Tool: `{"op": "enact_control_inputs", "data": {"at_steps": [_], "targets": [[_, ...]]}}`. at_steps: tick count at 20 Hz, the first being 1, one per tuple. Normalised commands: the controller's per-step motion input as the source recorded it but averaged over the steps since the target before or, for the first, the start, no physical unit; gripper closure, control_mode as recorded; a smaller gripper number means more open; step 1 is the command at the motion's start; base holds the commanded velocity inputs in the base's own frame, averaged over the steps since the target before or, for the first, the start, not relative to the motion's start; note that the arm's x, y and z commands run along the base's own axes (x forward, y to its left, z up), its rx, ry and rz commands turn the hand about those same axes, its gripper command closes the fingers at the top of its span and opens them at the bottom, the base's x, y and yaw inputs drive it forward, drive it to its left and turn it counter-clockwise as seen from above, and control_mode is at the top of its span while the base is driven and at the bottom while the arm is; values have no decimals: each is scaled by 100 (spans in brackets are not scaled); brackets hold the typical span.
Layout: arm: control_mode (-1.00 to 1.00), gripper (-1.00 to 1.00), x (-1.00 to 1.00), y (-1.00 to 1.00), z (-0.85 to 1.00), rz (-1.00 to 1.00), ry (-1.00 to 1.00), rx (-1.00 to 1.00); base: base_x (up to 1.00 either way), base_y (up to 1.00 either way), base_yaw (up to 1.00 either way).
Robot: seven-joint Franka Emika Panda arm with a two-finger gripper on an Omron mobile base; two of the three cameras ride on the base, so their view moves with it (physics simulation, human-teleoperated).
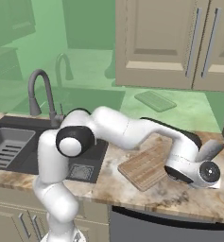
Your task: Move the cutting board and knife to the sink. Then move spray from the cabinet to the counter.
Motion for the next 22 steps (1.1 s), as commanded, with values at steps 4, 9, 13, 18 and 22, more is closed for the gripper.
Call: {"op": "enact_control_inputs", "data": {"at_steps": [4,9,13,18,22], "targets": [[-100,100,-61,84,12,16,0,0,0,0,0],[-100,100,-53,98,6,26,1,-4,0,0,0],[-100,100,-44,94,35,26,0,-1,0,0,0],[-100,100,-27,92,48,27,0,-2,0,0,0],[-100,100,-9,100,37,30,3,-5,0,0,0]]}}
